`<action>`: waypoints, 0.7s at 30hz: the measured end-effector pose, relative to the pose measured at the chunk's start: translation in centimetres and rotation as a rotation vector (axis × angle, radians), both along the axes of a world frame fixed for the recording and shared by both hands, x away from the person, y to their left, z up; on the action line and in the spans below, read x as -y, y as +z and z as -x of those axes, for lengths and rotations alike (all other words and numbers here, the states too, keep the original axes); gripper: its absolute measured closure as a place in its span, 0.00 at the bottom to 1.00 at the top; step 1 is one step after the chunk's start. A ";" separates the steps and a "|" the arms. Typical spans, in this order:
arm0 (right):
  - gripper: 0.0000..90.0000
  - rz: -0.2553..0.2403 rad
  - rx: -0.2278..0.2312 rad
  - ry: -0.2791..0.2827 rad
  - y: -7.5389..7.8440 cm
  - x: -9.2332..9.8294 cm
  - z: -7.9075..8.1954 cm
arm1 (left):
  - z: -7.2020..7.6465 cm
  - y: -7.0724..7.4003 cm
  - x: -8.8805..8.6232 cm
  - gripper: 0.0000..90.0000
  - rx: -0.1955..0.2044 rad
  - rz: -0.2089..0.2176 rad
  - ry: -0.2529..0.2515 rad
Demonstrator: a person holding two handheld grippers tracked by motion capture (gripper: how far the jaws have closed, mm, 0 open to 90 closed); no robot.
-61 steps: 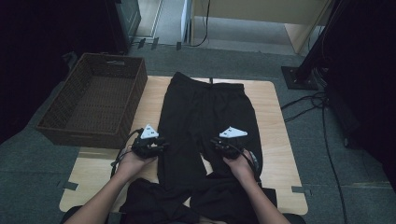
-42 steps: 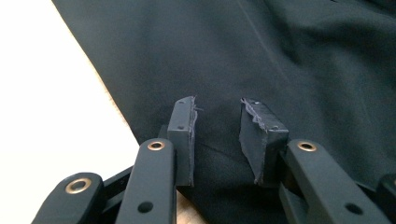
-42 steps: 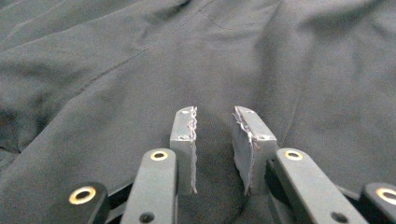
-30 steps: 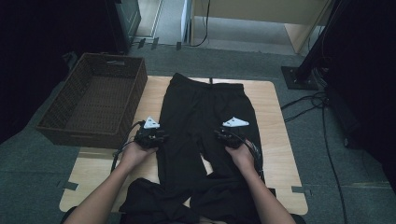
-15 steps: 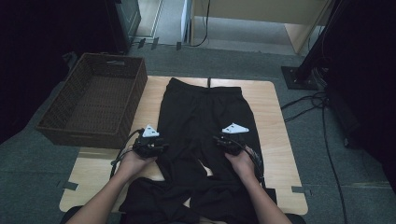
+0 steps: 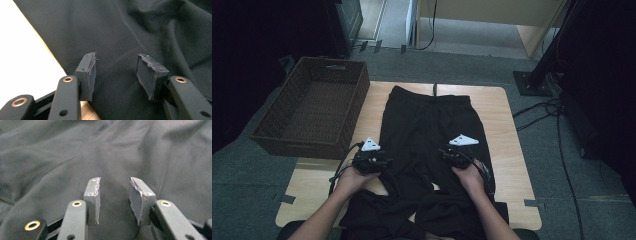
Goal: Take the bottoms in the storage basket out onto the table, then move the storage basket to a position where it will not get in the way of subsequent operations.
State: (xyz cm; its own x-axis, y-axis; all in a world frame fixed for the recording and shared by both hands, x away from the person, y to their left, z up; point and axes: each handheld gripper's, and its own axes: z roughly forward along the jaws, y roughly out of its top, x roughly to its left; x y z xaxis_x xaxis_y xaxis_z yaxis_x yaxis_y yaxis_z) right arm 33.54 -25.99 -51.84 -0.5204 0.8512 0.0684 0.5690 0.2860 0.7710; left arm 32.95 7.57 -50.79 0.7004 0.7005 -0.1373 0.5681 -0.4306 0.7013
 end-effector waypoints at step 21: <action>0.62 -0.059 -0.007 0.049 2.3 -4.7 -6.3 | 0.8 0.5 -1.6 0.46 0.013 0.022 0.040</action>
